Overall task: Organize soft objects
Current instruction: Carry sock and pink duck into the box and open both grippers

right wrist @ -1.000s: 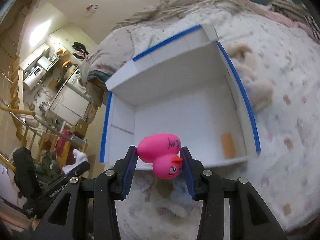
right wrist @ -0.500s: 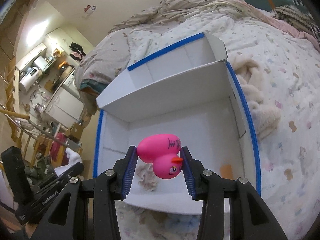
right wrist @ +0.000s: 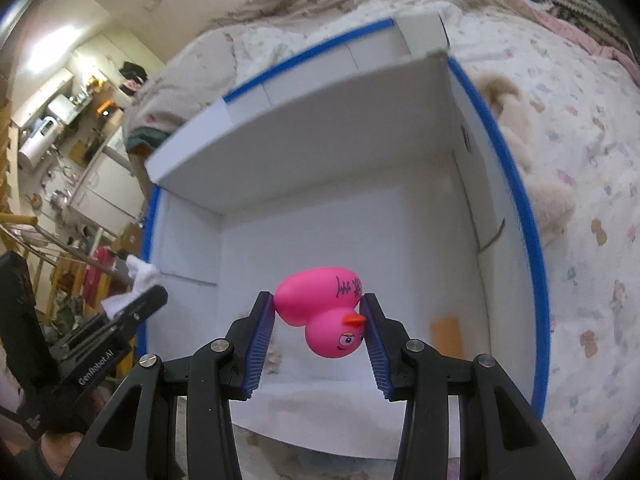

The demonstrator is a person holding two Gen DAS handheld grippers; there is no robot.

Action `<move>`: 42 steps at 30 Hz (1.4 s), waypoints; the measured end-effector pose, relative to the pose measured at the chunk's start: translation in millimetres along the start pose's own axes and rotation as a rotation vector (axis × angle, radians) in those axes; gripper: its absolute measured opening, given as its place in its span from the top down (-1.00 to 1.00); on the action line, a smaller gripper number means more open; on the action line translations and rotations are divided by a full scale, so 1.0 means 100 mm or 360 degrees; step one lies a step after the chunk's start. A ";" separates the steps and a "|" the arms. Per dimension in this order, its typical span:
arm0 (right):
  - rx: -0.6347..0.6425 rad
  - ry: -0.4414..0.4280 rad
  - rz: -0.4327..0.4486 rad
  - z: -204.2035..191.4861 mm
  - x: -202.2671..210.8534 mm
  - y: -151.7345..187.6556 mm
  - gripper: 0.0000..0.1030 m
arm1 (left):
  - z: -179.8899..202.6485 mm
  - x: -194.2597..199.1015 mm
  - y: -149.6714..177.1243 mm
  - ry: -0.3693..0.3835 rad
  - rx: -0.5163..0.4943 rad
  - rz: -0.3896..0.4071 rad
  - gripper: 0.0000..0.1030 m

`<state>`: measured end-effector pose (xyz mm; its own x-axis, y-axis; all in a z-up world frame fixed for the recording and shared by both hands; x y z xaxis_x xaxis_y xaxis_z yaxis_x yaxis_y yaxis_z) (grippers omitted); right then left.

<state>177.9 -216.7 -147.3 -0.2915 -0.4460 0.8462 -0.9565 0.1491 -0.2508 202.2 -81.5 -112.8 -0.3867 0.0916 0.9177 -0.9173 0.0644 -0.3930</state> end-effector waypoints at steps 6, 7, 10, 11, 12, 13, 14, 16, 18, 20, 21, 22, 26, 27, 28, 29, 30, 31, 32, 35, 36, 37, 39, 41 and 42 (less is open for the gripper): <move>-0.0017 0.0034 -0.0081 0.05 -0.16 0.06 0.10 | -0.01 -0.18 0.03 0.0005 0.0020 -0.0064 0.63; -0.0015 0.0040 -0.0090 0.05 -0.18 0.08 0.10 | 0.00 -0.20 0.04 0.0007 0.0020 -0.0067 0.63; -0.0006 0.0063 -0.0124 0.04 -0.23 0.09 0.10 | 0.03 -0.26 0.06 0.0012 -0.0007 -0.0081 0.63; -0.0006 0.0073 -0.0135 0.04 -0.25 0.09 0.10 | 0.06 -0.28 0.06 -0.0003 -0.0033 -0.0088 0.63; -0.0008 0.0082 -0.0148 0.04 -0.28 0.09 0.10 | 0.07 -0.29 0.07 -0.0019 -0.0049 -0.0091 0.63; -0.0012 0.0089 -0.0161 0.05 -0.30 0.10 0.10 | 0.08 -0.30 0.06 -0.0028 -0.0056 -0.0095 0.63; -0.0016 0.0100 -0.0173 0.05 -0.33 0.11 0.10 | 0.09 -0.31 0.05 -0.0023 -0.0051 -0.0102 0.63; -0.0021 0.0111 -0.0194 0.05 -0.37 0.12 0.10 | 0.08 -0.34 0.04 -0.0019 -0.0039 -0.0115 0.63; -0.0013 0.0124 -0.0211 0.05 -0.40 0.14 0.10 | 0.08 -0.37 0.03 -0.0046 -0.0044 -0.0121 0.62; -0.0002 0.0143 -0.0229 0.04 -0.44 0.16 0.10 | 0.07 -0.41 0.04 -0.0059 -0.0042 -0.0145 0.62; 0.0003 0.0153 -0.0241 0.04 -0.45 0.17 0.10 | 0.08 -0.43 0.05 -0.0052 -0.0038 -0.0152 0.62; 0.0003 0.0157 -0.0250 0.04 -0.47 0.18 0.10 | 0.08 -0.45 0.06 -0.0040 -0.0031 -0.0165 0.62; -0.0008 0.0165 -0.0281 0.06 -0.52 0.21 0.10 | 0.10 -0.48 0.09 -0.0042 -0.0043 -0.0173 0.62; -0.0007 0.0169 -0.0281 0.06 -0.52 0.21 0.10 | 0.10 -0.48 0.10 -0.0047 -0.0047 -0.0169 0.62; -0.0008 0.0171 -0.0279 0.07 -0.52 0.21 0.10 | 0.10 -0.48 0.11 -0.0050 -0.0049 -0.0167 0.61; -0.0012 0.0173 -0.0276 0.07 -0.52 0.21 0.09 | 0.09 -0.48 0.11 -0.0056 -0.0052 -0.0167 0.61; -0.0018 0.0174 -0.0277 0.08 -0.52 0.21 0.09 | 0.09 -0.48 0.11 -0.0060 -0.0053 -0.0168 0.61; -0.0027 0.0175 -0.0279 0.09 -0.52 0.21 0.09 | 0.08 -0.48 0.12 -0.0065 -0.0052 -0.0169 0.61; -0.0037 0.0169 -0.0280 0.11 -0.52 0.21 0.09 | 0.06 -0.48 0.12 -0.0073 -0.0043 -0.0167 0.61; -0.0048 0.0162 -0.0268 0.13 -0.51 0.20 0.00 | 0.05 -0.49 0.13 -0.0074 -0.0034 -0.0178 0.60; -0.0050 0.0162 -0.0257 0.14 -0.49 0.19 -0.06 | 0.04 -0.49 0.13 -0.0077 -0.0033 -0.0178 0.60; -0.0055 0.0152 -0.0248 0.14 -0.48 0.18 -0.18 | 0.04 -0.49 0.13 -0.0077 -0.0032 -0.0179 0.60; -0.0066 0.0131 -0.0231 0.13 -0.46 0.16 -0.26 | 0.04 -0.49 0.14 -0.0077 -0.0036 -0.0179 0.59; -0.0074 0.0115 -0.0219 0.12 -0.44 0.14 -0.29 | 0.04 -0.48 0.14 -0.0077 -0.0041 -0.0176 0.55; -0.0081 0.0095 -0.0208 0.11 -0.43 0.13 -0.35 | 0.04 -0.48 0.14 -0.0078 -0.0042 -0.0174 0.50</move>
<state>178.3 -205.5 -192.2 -0.1616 -0.4116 0.8969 -0.9838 0.1383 -0.1138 207.0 -89.3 -161.8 -0.2891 0.0337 0.9567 -0.9517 0.0974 -0.2911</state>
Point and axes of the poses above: each gripper's, at about its wrist camera, not at the fingertips, and x roughly against the way its jaws point, z to its right, y to its underside, the point moved 8 cm from there along -x, roughly the way its jaws point, and after that the axes turned 11 degrees about -z, right-handed, at the moved point
